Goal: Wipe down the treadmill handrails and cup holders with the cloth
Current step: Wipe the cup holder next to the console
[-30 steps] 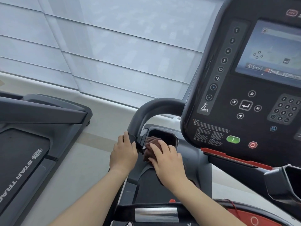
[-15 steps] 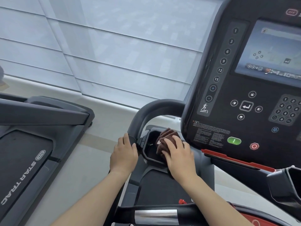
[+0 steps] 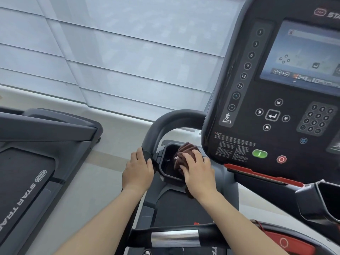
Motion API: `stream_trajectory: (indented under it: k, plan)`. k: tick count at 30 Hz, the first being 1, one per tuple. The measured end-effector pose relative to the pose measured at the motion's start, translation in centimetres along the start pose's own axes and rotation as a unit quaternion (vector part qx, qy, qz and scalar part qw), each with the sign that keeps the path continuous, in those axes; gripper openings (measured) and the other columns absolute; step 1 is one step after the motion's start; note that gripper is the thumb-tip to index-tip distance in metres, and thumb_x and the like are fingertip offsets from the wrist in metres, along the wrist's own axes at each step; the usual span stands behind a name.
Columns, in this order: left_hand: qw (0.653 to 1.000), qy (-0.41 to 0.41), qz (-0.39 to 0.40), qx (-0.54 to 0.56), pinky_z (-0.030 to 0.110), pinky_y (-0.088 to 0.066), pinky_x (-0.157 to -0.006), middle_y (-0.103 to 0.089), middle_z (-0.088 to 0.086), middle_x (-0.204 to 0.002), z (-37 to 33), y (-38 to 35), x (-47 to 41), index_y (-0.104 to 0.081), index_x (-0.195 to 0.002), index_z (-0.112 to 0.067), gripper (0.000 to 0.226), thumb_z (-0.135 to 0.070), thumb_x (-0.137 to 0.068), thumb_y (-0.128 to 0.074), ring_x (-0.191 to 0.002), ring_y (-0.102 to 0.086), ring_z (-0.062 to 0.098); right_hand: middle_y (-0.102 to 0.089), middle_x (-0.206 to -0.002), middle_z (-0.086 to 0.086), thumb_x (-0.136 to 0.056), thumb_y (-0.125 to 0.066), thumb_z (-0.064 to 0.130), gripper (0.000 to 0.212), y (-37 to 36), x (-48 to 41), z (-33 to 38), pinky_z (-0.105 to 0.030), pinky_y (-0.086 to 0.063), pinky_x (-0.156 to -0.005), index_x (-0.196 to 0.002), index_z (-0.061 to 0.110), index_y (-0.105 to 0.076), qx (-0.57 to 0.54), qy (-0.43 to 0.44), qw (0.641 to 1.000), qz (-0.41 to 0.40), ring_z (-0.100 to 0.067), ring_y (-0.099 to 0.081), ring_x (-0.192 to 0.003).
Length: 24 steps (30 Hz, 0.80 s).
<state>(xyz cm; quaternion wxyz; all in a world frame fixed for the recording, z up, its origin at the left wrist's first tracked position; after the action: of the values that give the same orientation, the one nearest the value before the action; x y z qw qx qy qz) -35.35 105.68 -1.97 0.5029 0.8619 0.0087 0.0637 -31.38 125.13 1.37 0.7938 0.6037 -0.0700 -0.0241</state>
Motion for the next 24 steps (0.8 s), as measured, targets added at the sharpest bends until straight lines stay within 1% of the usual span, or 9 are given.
stream_trajectory:
  k: [2,4,7,10,13,16,18,21,24]
  plan:
    - [1.000,-0.002,0.006,0.004,0.045,-0.046,-0.075,-0.042,0.013,-0.135,0.0,0.0,0.0,-0.025,-0.137,-0.013,0.051,-0.034,-0.092,-0.038,-0.105,-0.053,0.037,-0.034,-0.144,0.000,-0.095,-0.043,0.038,0.038,0.1,1.0,0.2,-0.047,-0.045,-0.091,-0.132,0.029,-0.040,-0.014,0.003,1.000,0.017,-0.031,-0.038,-0.118]
    - [1.000,-0.006,0.008,0.008,0.045,-0.045,-0.077,-0.042,0.015,-0.135,0.0,0.0,0.0,-0.025,-0.137,-0.012,0.051,-0.033,-0.093,-0.037,-0.106,-0.052,0.037,-0.035,-0.144,0.002,-0.096,-0.043,0.038,0.038,0.9,2.1,0.5,-0.046,-0.043,-0.095,-0.133,0.029,-0.041,-0.055,0.004,0.998,0.036,-0.029,-0.038,-0.118]
    - [1.000,-0.006,0.009,0.017,0.046,-0.045,-0.078,-0.042,0.016,-0.135,-0.1,0.1,0.0,-0.026,-0.137,-0.011,0.050,-0.033,-0.093,-0.037,-0.108,-0.051,0.038,-0.036,-0.143,0.006,-0.095,-0.044,0.037,0.039,3.2,4.4,1.2,-0.045,-0.040,-0.099,-0.133,0.031,-0.042,-0.108,0.019,0.994,0.021,-0.026,-0.038,-0.118]
    - [1.000,-0.010,0.013,0.025,0.048,-0.044,-0.081,-0.041,0.018,-0.136,-0.1,0.1,0.1,-0.026,-0.137,-0.010,0.051,-0.032,-0.093,-0.037,-0.111,-0.049,0.039,-0.035,-0.143,0.007,-0.095,-0.044,0.039,0.038,4.1,7.8,3.2,-0.046,-0.043,-0.095,-0.132,0.034,-0.039,-0.077,0.063,0.995,0.009,-0.026,-0.038,-0.117]
    - [0.999,-0.017,0.023,0.039,0.050,-0.043,-0.085,-0.040,0.019,-0.137,0.0,0.2,0.1,-0.025,-0.138,-0.011,0.051,-0.031,-0.093,-0.037,-0.113,-0.047,0.040,-0.032,-0.144,0.006,-0.095,-0.042,0.040,0.036,3.1,10.0,4.9,-0.045,-0.044,-0.088,-0.130,0.033,-0.036,-0.007,0.092,0.996,0.013,-0.027,-0.038,-0.115]
    - [0.995,-0.058,0.041,0.065,0.051,-0.040,-0.091,-0.038,0.020,-0.138,0.4,0.2,0.8,-0.023,-0.140,-0.011,0.051,-0.025,-0.093,-0.037,-0.116,-0.045,0.041,-0.030,-0.146,0.003,-0.096,-0.040,0.040,0.036,2.2,10.7,5.7,-0.043,-0.043,-0.086,-0.131,0.032,-0.036,0.045,0.104,0.993,0.019,-0.029,-0.038,-0.117]
    - [0.993,-0.067,0.057,0.083,0.049,-0.039,-0.094,-0.035,0.017,-0.142,1.6,0.3,2.7,-0.019,-0.143,-0.016,0.052,-0.026,-0.095,-0.035,-0.120,-0.043,0.039,-0.030,-0.147,0.003,-0.097,-0.038,0.040,0.036,1.9,11.1,5.8,-0.042,-0.041,-0.085,-0.132,0.032,-0.036,0.073,0.114,0.991,0.023,-0.029,-0.038,-0.116]
    - [0.991,-0.062,0.057,0.102,0.044,-0.040,-0.093,-0.036,0.012,-0.144,3.7,0.7,6.4,-0.016,-0.145,-0.021,0.052,-0.027,-0.096,-0.034,-0.124,-0.042,0.031,-0.030,-0.147,0.005,-0.097,-0.037,0.042,0.037,2.2,12.3,5.6,-0.039,-0.040,-0.085,-0.133,0.034,-0.035,0.085,0.126,0.988,0.027,-0.027,-0.039,-0.114]
    - [0.992,-0.061,0.055,0.097,0.041,-0.040,-0.093,-0.038,0.011,-0.141,4.8,1.1,8.8,-0.015,-0.146,-0.022,0.054,-0.027,-0.096,-0.035,-0.120,-0.046,0.029,-0.031,-0.145,0.008,-0.096,-0.039,0.042,0.036,4.0,12.8,5.0,-0.042,-0.044,-0.085,-0.130,0.036,-0.034,0.055,0.125,0.991,0.005,-0.026,-0.039,-0.113]
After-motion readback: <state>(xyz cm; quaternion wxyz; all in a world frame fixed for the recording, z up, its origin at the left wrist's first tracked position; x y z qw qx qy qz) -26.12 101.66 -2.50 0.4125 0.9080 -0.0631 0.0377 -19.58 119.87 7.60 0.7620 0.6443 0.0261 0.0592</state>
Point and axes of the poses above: each hand's wrist, its own x-axis away from the middle knuckle, its own y-axis out of the back of the hand, z = x × y, the point moved 9 cm from there along -x, towards the middle knuckle
